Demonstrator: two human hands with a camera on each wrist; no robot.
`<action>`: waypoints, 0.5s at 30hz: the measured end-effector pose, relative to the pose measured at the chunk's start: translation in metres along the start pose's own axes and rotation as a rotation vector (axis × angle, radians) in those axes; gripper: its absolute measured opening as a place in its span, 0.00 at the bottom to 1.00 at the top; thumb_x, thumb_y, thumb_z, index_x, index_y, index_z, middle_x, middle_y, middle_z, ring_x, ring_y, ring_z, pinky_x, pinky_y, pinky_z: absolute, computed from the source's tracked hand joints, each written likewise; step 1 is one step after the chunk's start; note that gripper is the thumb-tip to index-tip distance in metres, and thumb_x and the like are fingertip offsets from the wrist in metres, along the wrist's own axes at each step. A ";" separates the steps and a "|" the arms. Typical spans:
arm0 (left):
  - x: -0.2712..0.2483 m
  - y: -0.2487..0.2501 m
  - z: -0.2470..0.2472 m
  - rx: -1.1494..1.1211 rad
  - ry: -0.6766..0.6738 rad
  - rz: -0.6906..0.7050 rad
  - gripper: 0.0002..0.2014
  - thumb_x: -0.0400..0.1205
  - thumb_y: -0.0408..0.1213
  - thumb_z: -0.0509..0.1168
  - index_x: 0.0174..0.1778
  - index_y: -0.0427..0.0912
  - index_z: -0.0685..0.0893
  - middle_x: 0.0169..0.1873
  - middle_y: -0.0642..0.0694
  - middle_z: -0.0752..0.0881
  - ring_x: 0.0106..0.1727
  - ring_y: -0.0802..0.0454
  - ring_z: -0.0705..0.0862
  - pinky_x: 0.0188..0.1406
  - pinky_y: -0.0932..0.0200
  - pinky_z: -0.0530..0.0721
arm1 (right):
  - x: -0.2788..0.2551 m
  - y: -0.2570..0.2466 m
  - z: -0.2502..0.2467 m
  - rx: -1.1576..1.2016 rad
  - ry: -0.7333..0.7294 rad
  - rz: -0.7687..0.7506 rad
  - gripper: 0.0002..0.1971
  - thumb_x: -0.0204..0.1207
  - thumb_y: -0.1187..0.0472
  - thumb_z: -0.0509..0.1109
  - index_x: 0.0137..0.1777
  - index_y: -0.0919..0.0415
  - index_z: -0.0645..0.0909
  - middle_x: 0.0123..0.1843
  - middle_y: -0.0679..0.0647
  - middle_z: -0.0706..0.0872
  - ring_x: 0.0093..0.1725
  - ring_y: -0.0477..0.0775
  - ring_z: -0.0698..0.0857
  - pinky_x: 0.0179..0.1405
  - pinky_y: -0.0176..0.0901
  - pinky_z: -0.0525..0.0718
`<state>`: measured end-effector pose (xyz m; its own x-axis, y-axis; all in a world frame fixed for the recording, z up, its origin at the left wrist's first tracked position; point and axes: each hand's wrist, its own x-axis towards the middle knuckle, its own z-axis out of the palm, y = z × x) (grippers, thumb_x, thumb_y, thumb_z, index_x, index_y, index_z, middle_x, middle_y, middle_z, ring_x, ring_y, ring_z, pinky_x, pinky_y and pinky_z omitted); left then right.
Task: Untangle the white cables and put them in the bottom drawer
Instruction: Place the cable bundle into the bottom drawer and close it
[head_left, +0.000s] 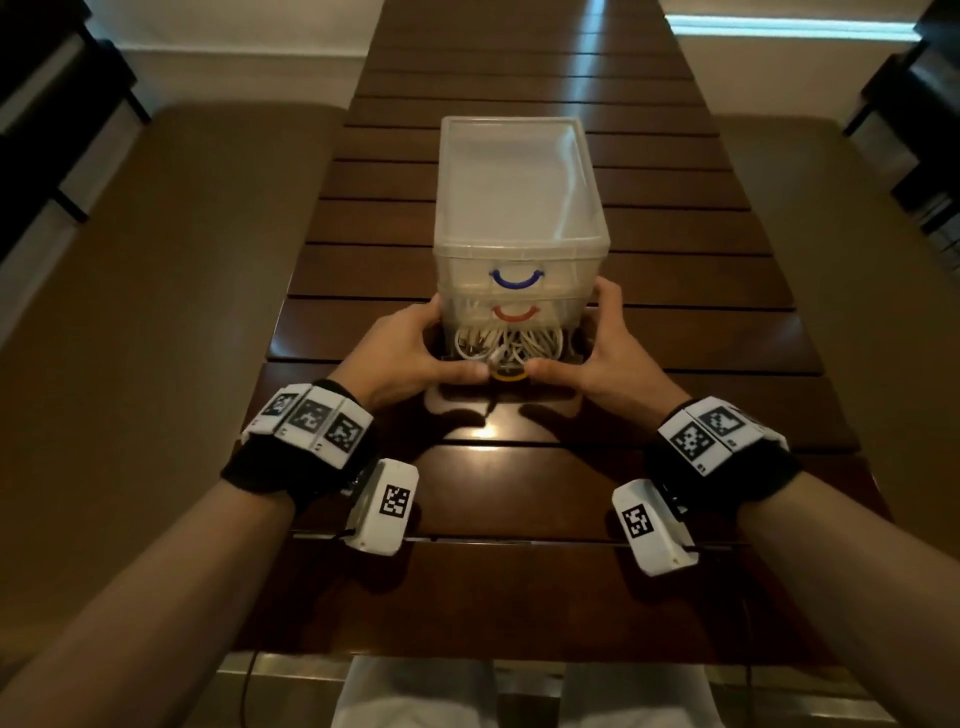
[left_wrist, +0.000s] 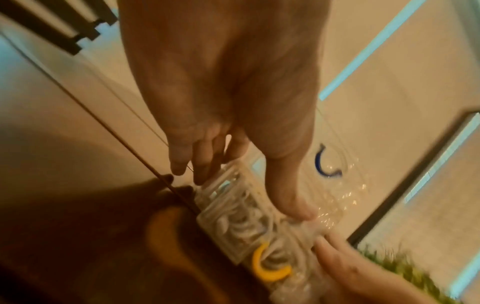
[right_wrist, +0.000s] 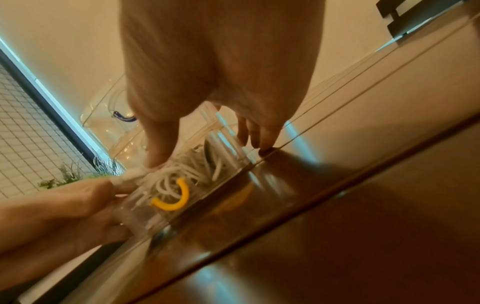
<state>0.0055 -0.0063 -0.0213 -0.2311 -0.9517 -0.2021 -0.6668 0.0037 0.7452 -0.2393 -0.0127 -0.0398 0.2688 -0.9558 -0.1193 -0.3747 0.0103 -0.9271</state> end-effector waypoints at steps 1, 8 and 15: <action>-0.003 0.002 -0.002 -0.060 -0.032 -0.009 0.36 0.68 0.58 0.76 0.73 0.55 0.76 0.65 0.56 0.83 0.67 0.58 0.79 0.67 0.58 0.76 | 0.000 -0.001 0.003 0.025 -0.001 0.009 0.51 0.64 0.52 0.85 0.77 0.43 0.51 0.71 0.48 0.74 0.73 0.51 0.75 0.72 0.49 0.76; -0.002 0.012 0.011 0.001 0.142 -0.035 0.33 0.67 0.53 0.80 0.67 0.50 0.81 0.56 0.58 0.87 0.54 0.64 0.83 0.51 0.68 0.79 | 0.012 -0.008 0.030 -0.055 0.237 0.021 0.49 0.51 0.45 0.88 0.65 0.38 0.57 0.67 0.47 0.67 0.71 0.52 0.73 0.68 0.58 0.82; 0.002 0.012 0.013 0.017 0.173 -0.078 0.27 0.70 0.49 0.79 0.66 0.52 0.83 0.52 0.61 0.85 0.50 0.66 0.82 0.46 0.72 0.75 | 0.012 -0.020 0.042 -0.109 0.375 0.058 0.47 0.56 0.54 0.88 0.67 0.46 0.57 0.71 0.52 0.68 0.71 0.53 0.71 0.64 0.51 0.82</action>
<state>-0.0124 -0.0039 -0.0213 -0.0541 -0.9879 -0.1453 -0.6905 -0.0681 0.7201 -0.1914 -0.0122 -0.0376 -0.0911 -0.9958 -0.0133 -0.4772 0.0554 -0.8771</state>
